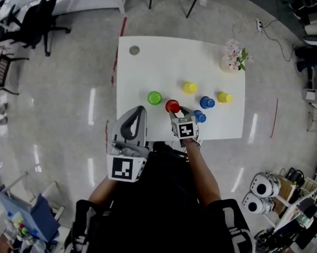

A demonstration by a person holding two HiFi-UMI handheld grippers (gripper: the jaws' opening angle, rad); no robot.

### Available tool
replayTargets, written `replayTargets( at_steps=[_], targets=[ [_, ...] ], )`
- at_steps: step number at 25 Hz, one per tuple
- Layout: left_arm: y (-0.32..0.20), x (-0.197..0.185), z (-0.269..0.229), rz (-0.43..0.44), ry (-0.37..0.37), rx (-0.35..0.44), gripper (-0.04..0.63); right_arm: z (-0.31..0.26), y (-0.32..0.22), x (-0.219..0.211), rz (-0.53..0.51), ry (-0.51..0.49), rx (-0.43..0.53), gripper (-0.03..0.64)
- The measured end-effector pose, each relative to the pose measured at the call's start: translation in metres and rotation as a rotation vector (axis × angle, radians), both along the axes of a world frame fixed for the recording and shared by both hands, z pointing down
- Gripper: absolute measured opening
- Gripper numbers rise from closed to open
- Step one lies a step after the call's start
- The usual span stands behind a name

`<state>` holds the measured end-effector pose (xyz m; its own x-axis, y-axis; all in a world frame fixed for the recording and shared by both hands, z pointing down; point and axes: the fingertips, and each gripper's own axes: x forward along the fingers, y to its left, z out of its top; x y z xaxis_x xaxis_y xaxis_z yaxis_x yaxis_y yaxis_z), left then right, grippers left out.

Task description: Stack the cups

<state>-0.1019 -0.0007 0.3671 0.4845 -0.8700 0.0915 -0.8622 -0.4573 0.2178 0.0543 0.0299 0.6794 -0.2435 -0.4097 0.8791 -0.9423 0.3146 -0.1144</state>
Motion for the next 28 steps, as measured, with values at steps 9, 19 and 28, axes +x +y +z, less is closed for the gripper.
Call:
replayTargets(
  at_steps=[9,19,28],
  targets=[
    [0.005,-0.009,0.0,-0.002,-0.003,-0.007,0.021,0.007,-0.028,-0.008,-0.013,0.003,0.002,0.224],
    [0.004,-0.016,0.004,-0.007,-0.004,-0.023,0.021,0.029,-0.044,-0.006,0.004,0.002,-0.036,0.224],
    [0.001,-0.03,0.004,-0.003,0.006,-0.019,0.021,0.028,-0.05,-0.019,0.012,0.002,-0.046,0.224]
  ],
)
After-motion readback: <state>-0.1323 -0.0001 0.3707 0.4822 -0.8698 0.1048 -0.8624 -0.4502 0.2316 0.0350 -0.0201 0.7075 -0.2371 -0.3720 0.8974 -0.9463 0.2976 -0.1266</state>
